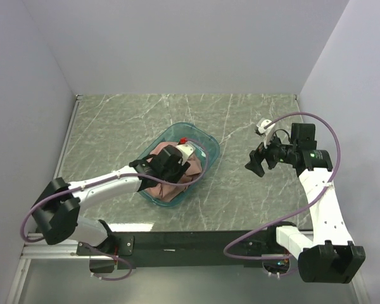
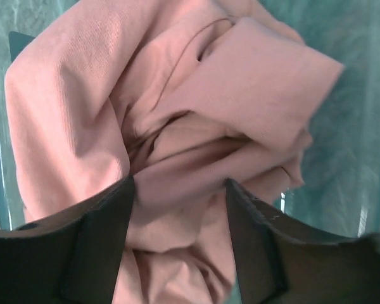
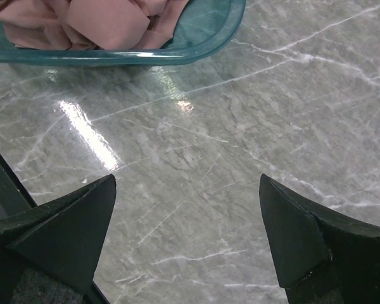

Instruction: Fold and stack the t-shirts

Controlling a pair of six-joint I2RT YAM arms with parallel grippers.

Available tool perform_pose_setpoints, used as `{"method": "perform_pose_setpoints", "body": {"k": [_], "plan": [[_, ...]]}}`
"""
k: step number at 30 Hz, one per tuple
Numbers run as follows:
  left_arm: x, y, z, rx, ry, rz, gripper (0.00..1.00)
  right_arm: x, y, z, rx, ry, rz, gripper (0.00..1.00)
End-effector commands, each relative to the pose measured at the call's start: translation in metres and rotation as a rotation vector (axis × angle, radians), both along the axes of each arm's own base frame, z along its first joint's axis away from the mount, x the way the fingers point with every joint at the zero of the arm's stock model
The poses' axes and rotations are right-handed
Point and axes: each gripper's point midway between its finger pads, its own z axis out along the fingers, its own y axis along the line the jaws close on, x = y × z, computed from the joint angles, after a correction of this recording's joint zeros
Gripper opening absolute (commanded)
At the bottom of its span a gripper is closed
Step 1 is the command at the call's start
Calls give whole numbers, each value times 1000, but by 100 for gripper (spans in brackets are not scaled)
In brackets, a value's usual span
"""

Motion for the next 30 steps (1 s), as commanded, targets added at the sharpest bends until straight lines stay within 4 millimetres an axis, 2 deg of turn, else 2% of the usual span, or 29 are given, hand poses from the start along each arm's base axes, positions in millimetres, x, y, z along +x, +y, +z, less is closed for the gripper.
{"method": "perform_pose_setpoints", "body": {"k": [1, 2, 3, 6, 7, 8, 10, 11, 13, 14, 16, 18, 19, 21, 22, 24, 25, 26, 27, 28, 29, 30], "plan": [[21, -11, 11, -1, -76, 20, 62, -4, 1, 4, 14, -20, 8, 100], [21, -15, 8, -4, -64, 9, 58, -4, 2, 4, 15, -22, 12, 100], [20, -16, -5, 20, -35, 2, 54, -5, 2, 5, 16, -20, 10, 100], [23, -15, -25, 65, -4, 15, 28, -6, 3, 7, 22, -20, 17, 100], [24, -15, -27, 67, 1, 36, 8, -6, 3, 7, 22, -21, 17, 100], [27, -16, -22, 67, -1, 51, 1, -6, 3, 10, 23, -26, 16, 100], [29, -25, 1, 0, -15, 68, 0, -7, 3, 12, 22, -23, 15, 100], [33, -35, 26, -61, -48, 60, 0, -6, 3, 15, 20, -29, 14, 100], [29, -57, 97, -226, -137, 8, 1, -4, 0, 25, 16, -38, -12, 99], [26, -64, 123, -286, -168, -20, 0, -2, -2, 29, 10, -47, -25, 99], [15, -79, 205, -471, -266, -108, 0, 8, -11, 38, -5, -66, -103, 99], [6, -86, 254, -570, -315, -167, 0, 21, -19, 59, 6, -111, -191, 98], [-1, -91, 296, -646, -356, -216, 1, 28, -28, 70, -9, -141, -246, 98], [-5, -99, 328, -696, -383, -262, 0, 39, -39, 87, 20, -174, -343, 98], [-11, -99, 366, -755, -431, -290, 0, 43, -44, 99, 27, -199, -380, 98], [-17, -112, 392, -800, -446, -355, 0, 50, -54, 111, 56, -215, -455, 98], [-24, -110, 428, -857, -500, -380, 0, 52, -56, 118, 71, -228, -476, 97], [-32, -116, 443, -886, -512, -425, 0, 54, -61, 121, 76, -232, -503, 97], [-30, -125, 449, -897, -515, -445, 0, 57, -63, 125, 91, -243, -522, 96], [-38, -119, 486, -956, -573, -467, 0, 58, -67, 127, 115, -237, -550, 96], [-46, -122, 502, -991, -594, -507, 0, 59, -69, 127, 127, -234, -567, 96], [-43, -130, 509, -1009, -603, -524, 0, 61, -71, 127, 136, -234, -579, 95]]}}
